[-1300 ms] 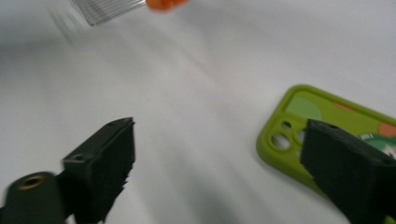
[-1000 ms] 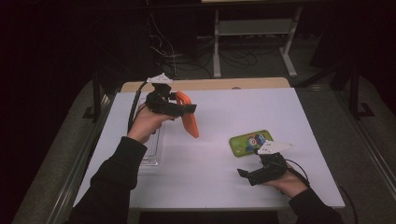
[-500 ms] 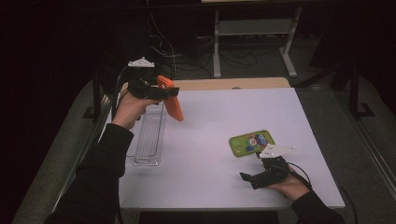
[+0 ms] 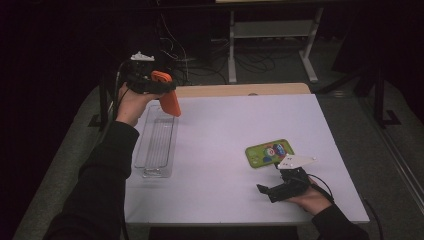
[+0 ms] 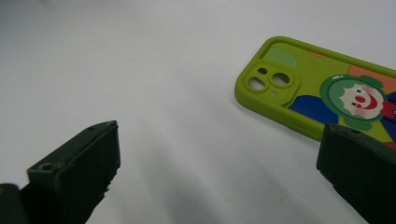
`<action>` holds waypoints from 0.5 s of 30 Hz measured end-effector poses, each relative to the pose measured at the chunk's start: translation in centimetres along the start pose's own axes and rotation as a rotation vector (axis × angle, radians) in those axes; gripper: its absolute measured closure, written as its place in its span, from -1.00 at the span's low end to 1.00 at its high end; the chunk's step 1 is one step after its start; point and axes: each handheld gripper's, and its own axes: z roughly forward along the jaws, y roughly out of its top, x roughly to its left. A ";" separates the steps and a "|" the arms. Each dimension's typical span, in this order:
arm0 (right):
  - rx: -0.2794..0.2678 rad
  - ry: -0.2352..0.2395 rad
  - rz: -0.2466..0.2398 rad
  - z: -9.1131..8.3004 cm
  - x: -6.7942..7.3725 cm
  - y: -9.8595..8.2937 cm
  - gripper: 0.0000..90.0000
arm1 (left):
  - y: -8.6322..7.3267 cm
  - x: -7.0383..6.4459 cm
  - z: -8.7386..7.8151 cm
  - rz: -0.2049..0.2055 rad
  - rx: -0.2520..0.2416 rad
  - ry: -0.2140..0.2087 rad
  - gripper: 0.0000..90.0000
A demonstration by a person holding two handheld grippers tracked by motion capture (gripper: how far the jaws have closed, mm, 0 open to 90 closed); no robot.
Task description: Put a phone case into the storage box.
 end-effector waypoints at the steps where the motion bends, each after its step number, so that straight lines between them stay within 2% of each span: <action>1: -0.001 0.000 -0.001 0.0 0.0 0.0 -1.00 | -0.1 0.2 0.3 -0.007 0.003 0.015 -0.67; 9: -0.003 0.001 -0.013 0.0 0.0 0.0 -1.00 | -0.8 1.8 2.1 -0.033 0.042 0.117 -0.67; 15: -0.002 0.004 -0.019 0.0 0.0 0.0 -1.00 | -1.7 2.8 3.4 -0.084 0.059 0.163 -0.67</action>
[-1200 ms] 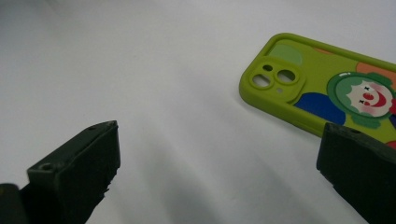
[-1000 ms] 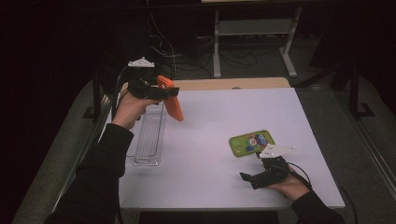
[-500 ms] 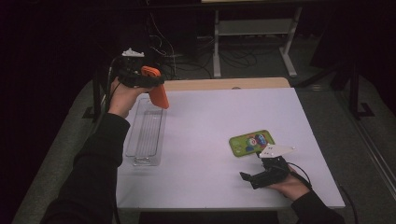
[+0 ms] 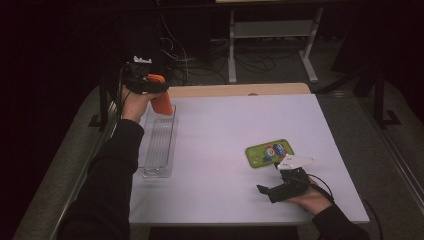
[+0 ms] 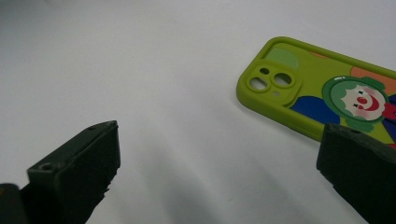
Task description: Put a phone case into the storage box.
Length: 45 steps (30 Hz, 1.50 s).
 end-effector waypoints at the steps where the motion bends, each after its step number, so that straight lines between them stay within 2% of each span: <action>1: 0.000 0.000 0.002 0.0 0.0 0.0 -1.00 | -0.1 0.1 0.2 0.001 0.013 0.011 -0.67; 6: 0.004 0.001 0.002 0.0 0.1 0.0 -1.00 | -0.8 0.0 1.1 -0.027 0.007 0.040 -0.68; 11: 0.003 -0.001 -0.005 0.0 0.1 0.0 -1.00 | -1.6 -0.2 2.2 -0.024 0.040 0.073 -0.68; 12: 0.004 -0.002 -0.002 -0.1 0.1 0.0 -1.00 | -1.7 -0.1 2.4 -0.015 0.046 0.076 -0.68; 16: 0.004 0.000 -0.001 0.0 0.1 0.0 -1.00 | -2.2 -0.3 3.0 -0.022 0.054 0.078 -0.68; 18: 0.004 0.000 -0.002 0.0 0.1 0.0 -1.00 | -2.3 -0.4 3.2 -0.018 0.061 0.094 -0.69; 22: 0.004 0.000 -0.001 0.0 0.1 0.0 -1.00 | -2.6 -0.4 3.7 -0.015 0.077 0.098 -0.69; 26: 0.004 0.003 -0.001 -0.1 0.1 0.0 -1.00 | -2.9 -0.5 4.1 -0.036 0.085 0.109 -0.69; 27: 0.002 0.005 -0.003 0.0 0.1 0.0 -1.00 | -2.9 -0.4 4.2 -0.030 0.090 0.109 -0.69; 29: 0.002 0.003 -0.005 -0.1 0.1 0.0 -1.00 | -3.0 -0.5 4.3 -0.042 0.091 0.109 -0.69; 37: 0.007 0.002 -0.004 -0.1 0.1 0.0 -1.00 | -3.3 -0.8 4.6 -0.033 0.082 0.130 -0.72; 40: 0.007 0.001 -0.003 -0.1 0.1 0.0 -1.00 | -3.2 -0.9 4.7 -0.046 0.078 0.131 -0.74; 43: 0.007 0.001 -0.004 -0.1 0.1 0.0 -1.00 | -3.2 -0.8 4.8 -0.032 0.077 0.124 -0.78; 45: 0.007 0.001 -0.004 -0.1 0.1 0.0 -1.00 | -3.3 -0.8 4.9 -0.046 0.077 0.121 -0.83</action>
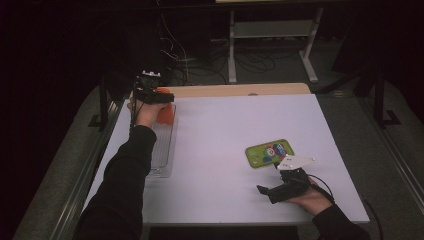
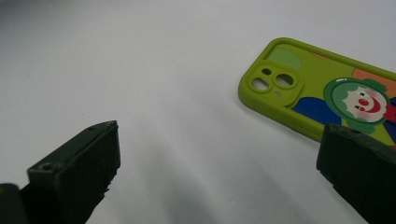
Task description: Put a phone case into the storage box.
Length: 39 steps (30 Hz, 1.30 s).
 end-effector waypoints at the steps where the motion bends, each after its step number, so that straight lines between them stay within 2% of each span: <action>1: 0.000 0.000 0.000 0.0 0.0 0.0 -1.00 | 0.0 0.1 0.0 0.001 -0.001 0.002 -0.86; 5: 0.000 0.000 0.000 0.0 0.0 0.0 -1.00 | 0.0 0.3 0.1 -0.016 0.000 -0.015 -0.96; 8: -0.002 0.000 -0.006 0.0 0.0 0.0 -1.00 | 0.1 0.5 -0.1 -0.011 -0.005 -0.016 -0.98; 9: -0.002 0.001 -0.008 0.1 0.0 0.0 -1.00 | 0.1 0.5 -0.1 -0.022 -0.015 -0.014 -0.98; 13: -0.004 0.000 -0.011 0.1 -0.1 0.0 -1.00 | 0.1 0.8 -0.4 -0.011 -0.008 -0.023 -0.98; 14: -0.003 0.000 -0.007 0.1 0.0 0.0 -1.00 | 0.1 0.8 -0.5 -0.026 -0.021 -0.027 -0.98; 21: -0.005 -0.002 0.000 0.1 -0.1 0.1 -1.00 | 0.0 0.7 -2.4 0.016 0.015 -0.079 -0.98; 27: -0.014 -0.012 0.003 -0.1 -0.1 0.2 -1.00 | -0.9 -0.1 -4.7 0.074 0.014 -0.174 -0.98; 30: -0.012 -0.014 0.003 -0.2 -0.1 0.2 -1.00 | -1.4 -0.9 -6.0 0.116 0.008 -0.234 -0.98; 34: -0.010 -0.020 0.004 -0.2 -0.1 0.4 -1.00 | -2.1 -2.0 -7.6 0.137 -0.015 -0.310 -0.98; 36: -0.027 -0.017 0.006 -0.2 -0.1 0.5 -1.00 | -2.6 -2.7 -8.3 0.151 -0.024 -0.347 -0.98; 39: -0.012 -0.009 0.007 -0.2 -0.2 0.1 -1.00 | -3.4 -3.9 -9.4 0.161 -0.039 -0.404 -0.98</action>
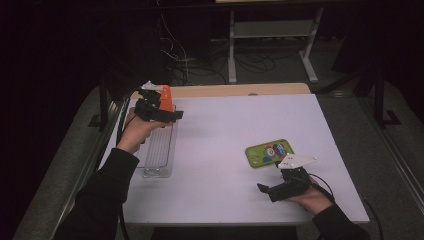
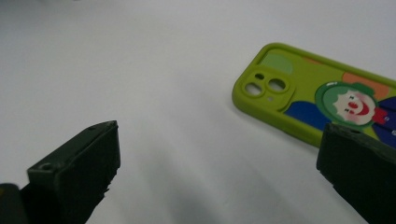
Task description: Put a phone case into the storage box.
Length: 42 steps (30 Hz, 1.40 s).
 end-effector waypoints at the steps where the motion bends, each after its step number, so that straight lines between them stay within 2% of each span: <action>1: -0.003 0.000 -0.002 0.0 0.0 0.0 -1.00 | -0.2 -0.5 -0.1 0.009 -0.006 -0.018 -0.98; 4: -0.024 0.003 0.001 -0.1 -0.1 0.4 -1.00 | -0.8 -1.9 -0.3 0.033 -0.007 -0.069 -0.98; 6: -0.017 0.002 -0.002 0.0 0.0 0.5 -1.00 | -1.2 -2.8 -0.3 0.049 -0.007 -0.107 -0.98; 12: -0.010 -0.001 0.000 0.0 0.1 0.3 -1.00 | -2.5 -5.4 0.0 0.089 -0.017 -0.186 -0.98; 18: -0.033 -0.003 -0.001 -0.3 0.1 0.5 -1.00 | -4.3 -7.7 0.4 0.126 -0.010 -0.235 -0.98; 20: -0.020 -0.003 -0.004 -0.3 0.1 0.2 -1.00 | -4.9 -8.5 0.4 0.131 -0.015 -0.256 -0.98; 23: -0.022 -0.004 0.017 -0.6 0.1 0.2 -1.00 | -6.0 -9.8 0.7 0.156 -0.011 -0.281 -0.98; 25: -0.027 -0.011 0.006 -0.7 -0.1 0.3 -1.00 | -6.7 -10.3 0.7 0.169 -0.014 -0.293 -0.98; 26: -0.024 -0.014 0.010 -0.7 -0.1 0.3 -1.00 | -7.1 -10.6 0.8 0.160 -0.021 -0.303 -0.98; 30: -0.025 -0.021 0.020 -0.6 -0.4 0.3 -1.00 | -8.7 -11.3 1.2 0.191 0.006 -0.314 -0.98; 35: -0.019 -0.042 0.039 -0.5 -0.6 0.6 -1.00 | -10.3 -11.9 2.1 0.208 0.021 -0.323 -0.98; 38: -0.018 -0.055 0.046 -0.6 -0.8 0.9 -1.00 | -10.8 -11.9 2.5 0.195 0.027 -0.342 -0.98; 39: -0.023 -0.058 0.050 -0.6 -0.8 1.1 -1.00 | -10.9 -12.0 2.6 0.205 0.033 -0.333 -0.98; 40: -0.024 -0.057 0.052 -0.7 -0.9 1.3 -1.00 | -10.8 -12.0 2.6 0.237 0.034 -0.320 -0.98; 42: -0.026 -0.064 0.052 -0.7 -1.1 1.8 -1.00 | -10.9 -12.1 2.5 0.223 0.024 -0.318 -0.98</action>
